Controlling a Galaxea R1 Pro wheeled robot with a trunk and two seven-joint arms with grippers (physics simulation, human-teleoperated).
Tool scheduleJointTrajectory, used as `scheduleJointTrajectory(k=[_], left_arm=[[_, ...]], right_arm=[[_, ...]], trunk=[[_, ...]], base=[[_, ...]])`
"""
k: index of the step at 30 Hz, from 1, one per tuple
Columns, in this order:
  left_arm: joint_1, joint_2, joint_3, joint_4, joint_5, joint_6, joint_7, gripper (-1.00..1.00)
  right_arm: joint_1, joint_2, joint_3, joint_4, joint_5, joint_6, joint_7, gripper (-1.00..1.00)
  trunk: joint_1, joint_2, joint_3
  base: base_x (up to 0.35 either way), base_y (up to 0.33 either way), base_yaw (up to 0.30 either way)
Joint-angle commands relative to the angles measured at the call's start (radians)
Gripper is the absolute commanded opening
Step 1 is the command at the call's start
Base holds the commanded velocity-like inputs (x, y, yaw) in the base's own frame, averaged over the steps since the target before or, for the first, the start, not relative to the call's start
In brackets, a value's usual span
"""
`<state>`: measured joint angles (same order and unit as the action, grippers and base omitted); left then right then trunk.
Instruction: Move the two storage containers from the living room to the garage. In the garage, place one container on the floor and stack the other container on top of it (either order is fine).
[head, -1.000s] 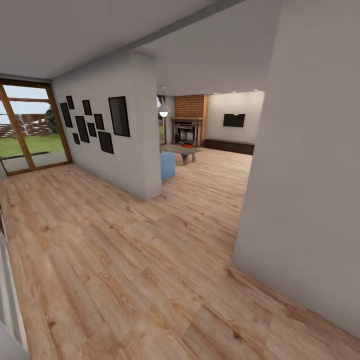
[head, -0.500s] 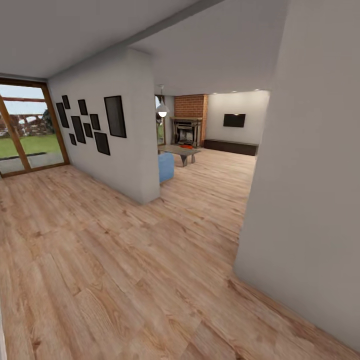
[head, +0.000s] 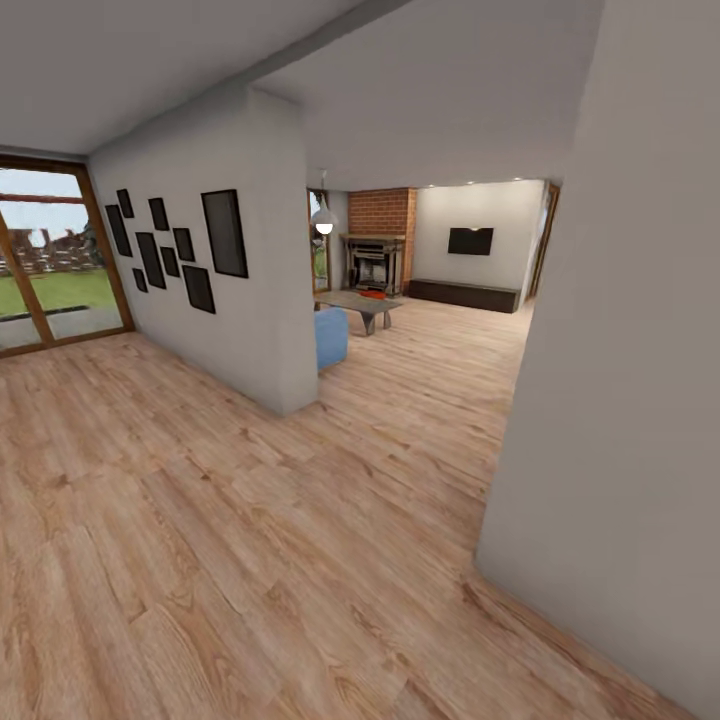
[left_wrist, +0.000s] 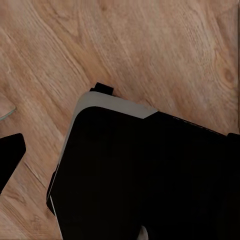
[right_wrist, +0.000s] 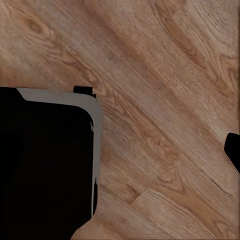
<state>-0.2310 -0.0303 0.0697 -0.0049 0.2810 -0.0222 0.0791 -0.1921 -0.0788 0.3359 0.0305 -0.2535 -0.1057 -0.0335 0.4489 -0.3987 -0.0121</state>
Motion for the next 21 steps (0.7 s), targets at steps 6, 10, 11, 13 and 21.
scheduleJointTrajectory(k=[6, 10, 11, 13, 21], left_arm=[[0.000, 0.000, 0.006, 0.000, 0.001, -0.002, 0.002, 1.00], [0.000, 0.000, 0.006, 0.000, 0.001, -0.002, 0.002, 1.00], [0.000, 0.000, 0.006, 0.000, 0.001, -0.002, 0.002, 1.00], [0.000, -0.001, 0.006, 0.000, 0.001, -0.002, 0.002, 1.00], [0.000, -0.002, 0.006, 0.000, 0.001, -0.004, 0.002, 1.00]], right_arm=[[-0.001, 0.005, 0.009, 0.003, -0.009, 0.002, 0.001, 1.00], [-0.001, 0.006, 0.009, 0.003, -0.009, 0.004, 0.001, 1.00], [-0.001, 0.006, 0.009, 0.003, -0.009, 0.004, 0.001, 1.00], [-0.001, 0.007, 0.009, 0.003, -0.009, 0.004, 0.001, 1.00], [-0.001, 0.005, 0.009, 0.003, -0.009, 0.004, 0.001, 1.00]], trunk=[[0.001, -0.001, -0.001], [0.001, -0.001, -0.001], [0.001, -0.001, -0.001], [0.001, -0.001, -0.001], [0.001, -0.001, -0.001]], base=[[0.324, 0.000, 0.000], [0.324, 0.000, 0.000], [0.324, 0.000, 0.000], [0.324, 0.000, 0.000], [0.324, 0.000, 0.000]])
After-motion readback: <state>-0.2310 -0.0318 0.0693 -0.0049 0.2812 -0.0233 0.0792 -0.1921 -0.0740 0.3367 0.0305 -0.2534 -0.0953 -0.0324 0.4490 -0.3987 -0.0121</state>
